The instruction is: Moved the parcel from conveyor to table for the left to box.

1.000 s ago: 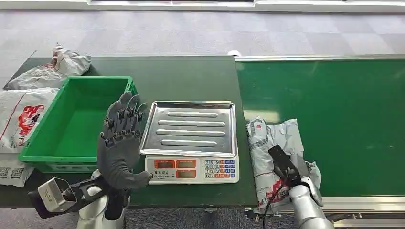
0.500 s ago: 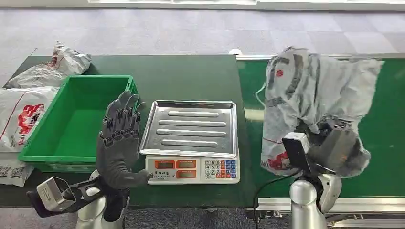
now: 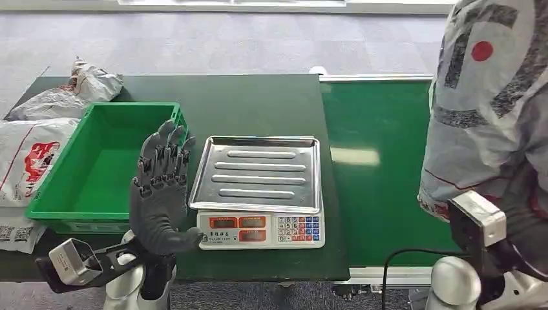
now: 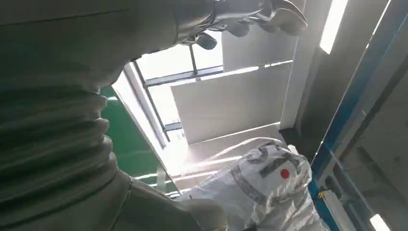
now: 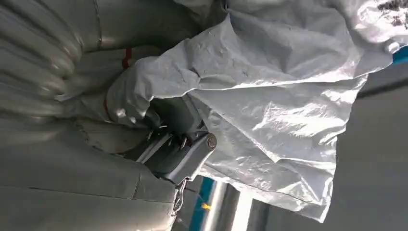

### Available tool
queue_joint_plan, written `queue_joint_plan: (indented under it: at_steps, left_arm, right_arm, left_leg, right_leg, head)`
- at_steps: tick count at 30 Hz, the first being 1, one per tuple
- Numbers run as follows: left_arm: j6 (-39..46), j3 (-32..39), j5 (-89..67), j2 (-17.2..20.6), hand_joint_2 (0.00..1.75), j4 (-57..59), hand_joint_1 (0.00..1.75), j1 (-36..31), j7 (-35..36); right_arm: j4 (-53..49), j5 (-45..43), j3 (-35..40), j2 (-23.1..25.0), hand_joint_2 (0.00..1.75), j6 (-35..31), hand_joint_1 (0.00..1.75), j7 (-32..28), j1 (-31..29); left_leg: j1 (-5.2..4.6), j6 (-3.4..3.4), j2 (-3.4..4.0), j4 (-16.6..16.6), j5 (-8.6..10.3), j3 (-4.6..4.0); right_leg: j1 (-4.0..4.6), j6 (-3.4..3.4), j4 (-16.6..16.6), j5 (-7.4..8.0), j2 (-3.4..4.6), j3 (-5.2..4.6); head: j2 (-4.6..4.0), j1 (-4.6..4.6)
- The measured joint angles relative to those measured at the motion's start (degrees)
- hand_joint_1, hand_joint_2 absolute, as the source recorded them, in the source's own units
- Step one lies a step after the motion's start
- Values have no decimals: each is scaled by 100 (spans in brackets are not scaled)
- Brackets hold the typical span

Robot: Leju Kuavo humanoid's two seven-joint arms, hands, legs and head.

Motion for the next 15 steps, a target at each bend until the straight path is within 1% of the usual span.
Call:
queue_joint_plan:
  at_steps: [2,4,6,7,10,13,15]
  left_arm:
    - [48,-35,33,0,175,11,0,-13,-11]
    - [48,-103,74,0,175,66,0,-78,-70]
    - [48,-188,99,0,175,151,0,-180,-151]
    - [48,-236,107,-2,175,214,0,-248,-184]
    - [118,-395,109,-11,175,345,0,-407,-267]
    - [195,-483,109,-9,175,393,0,-471,-321]
    - [238,-516,116,-7,175,417,0,-477,-336]
  right_arm:
    - [328,-645,221,7,175,33,175,-472,-83]
    - [982,-928,779,7,175,185,175,-696,-304]
    - [1693,-1128,1352,15,175,354,175,-679,-655]
    - [2161,-1277,1689,39,175,424,175,-637,-883]
    - [3353,-1525,2565,168,175,416,175,-537,-1489]
    - [4103,-1711,3223,232,175,361,175,-447,-1898]
    - [4449,-1720,3527,251,175,343,175,-421,-2060]
  left_leg:
    - [1,-1,5,-3,-2,-40]
    - [1,-10,28,-5,-10,-28]
    - [1,-11,33,-5,-3,-19]
    - [1,-13,37,-5,12,14]
    - [9,-22,20,-5,33,8]
    - [13,-27,11,-5,36,5]
    - [13,-27,10,-5,35,2]
  right_leg:
    - [2,-1,1,-1,5,8]
    - [2,-2,1,-1,33,6]
    - [7,-4,1,2,35,3]
    - [10,-10,3,11,38,-1]
    - [19,-19,6,26,30,-8]
    - [22,-21,8,26,28,-11]
    - [22,-22,8,24,27,-13]
  head:
    - [0,4]
    - [0,-2]
    - [0,0]
    - [0,0]
    - [0,0]
    - [0,0]
    - [0,-2]
